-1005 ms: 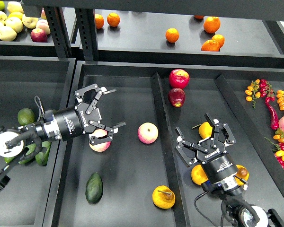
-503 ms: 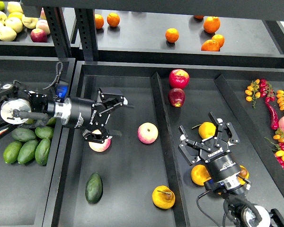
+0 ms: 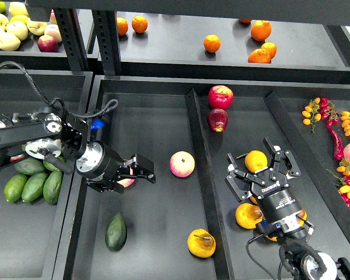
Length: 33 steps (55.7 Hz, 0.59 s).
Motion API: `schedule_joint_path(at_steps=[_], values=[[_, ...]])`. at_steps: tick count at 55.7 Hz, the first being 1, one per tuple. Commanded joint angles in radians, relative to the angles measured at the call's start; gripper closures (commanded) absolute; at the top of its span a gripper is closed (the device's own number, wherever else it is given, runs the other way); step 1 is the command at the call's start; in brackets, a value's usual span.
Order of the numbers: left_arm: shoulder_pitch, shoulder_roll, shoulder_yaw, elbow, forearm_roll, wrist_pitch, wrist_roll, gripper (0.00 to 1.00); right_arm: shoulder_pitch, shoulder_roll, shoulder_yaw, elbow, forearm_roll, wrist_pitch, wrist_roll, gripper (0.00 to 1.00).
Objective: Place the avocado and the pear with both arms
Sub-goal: 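Move the left gripper down toward the dark avocado in the middle bin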
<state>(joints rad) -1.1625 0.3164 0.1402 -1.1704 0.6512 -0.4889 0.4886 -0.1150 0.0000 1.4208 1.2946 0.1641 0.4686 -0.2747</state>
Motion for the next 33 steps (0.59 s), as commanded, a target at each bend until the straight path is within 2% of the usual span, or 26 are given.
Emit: schedule_joint_path(at_steps=[1,33], values=[[0.000,-0.007,0.036,0.023,0.007,0.000,0.000,0.01,0.000,0.000,-0.002,0.000,-0.001,-0.001,0.000,0.00],[0.033,-0.149,0.122,0.175,0.016,0.000,0.000,0.01,0.000,0.000,-0.008,-0.014,-0.006,-0.010,-0.001,0.00]])
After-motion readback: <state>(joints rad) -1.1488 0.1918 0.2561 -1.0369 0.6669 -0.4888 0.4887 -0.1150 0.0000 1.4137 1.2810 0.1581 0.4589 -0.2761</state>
